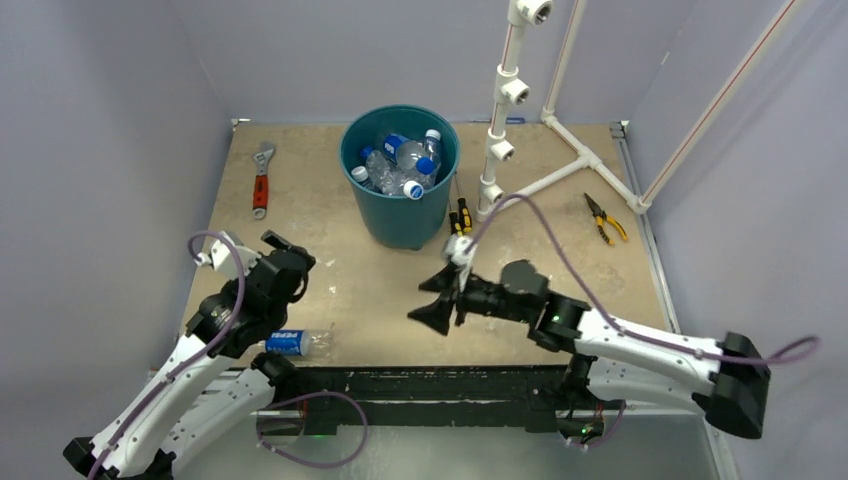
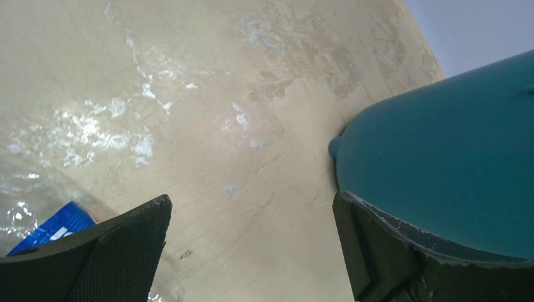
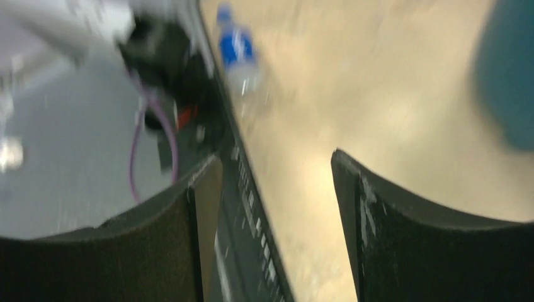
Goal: Put the plastic bottles in the bin
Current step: Pick up the plastic bottle from the corner of the board.
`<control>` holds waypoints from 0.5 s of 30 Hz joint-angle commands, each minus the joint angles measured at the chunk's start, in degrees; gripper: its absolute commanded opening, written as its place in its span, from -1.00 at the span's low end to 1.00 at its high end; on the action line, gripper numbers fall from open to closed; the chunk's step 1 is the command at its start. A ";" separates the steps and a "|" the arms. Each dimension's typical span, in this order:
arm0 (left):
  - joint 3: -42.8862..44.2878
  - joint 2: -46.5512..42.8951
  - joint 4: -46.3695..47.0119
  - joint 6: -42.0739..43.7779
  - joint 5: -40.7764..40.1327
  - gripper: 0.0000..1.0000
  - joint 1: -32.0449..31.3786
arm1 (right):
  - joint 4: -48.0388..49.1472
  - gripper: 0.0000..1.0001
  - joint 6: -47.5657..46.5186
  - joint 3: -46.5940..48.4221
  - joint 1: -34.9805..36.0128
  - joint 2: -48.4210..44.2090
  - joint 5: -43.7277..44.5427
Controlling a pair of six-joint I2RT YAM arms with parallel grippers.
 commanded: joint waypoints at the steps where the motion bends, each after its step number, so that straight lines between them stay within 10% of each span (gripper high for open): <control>1: -2.92 -2.05 -5.38 -9.31 1.94 0.98 0.01 | 8.09 0.35 1.00 -1.52 7.45 8.99 1.73; 15: 7.52 -4.23 -9.44 -4.24 -4.98 0.98 0.01 | 36.97 0.98 -6.66 7.03 17.25 43.28 10.84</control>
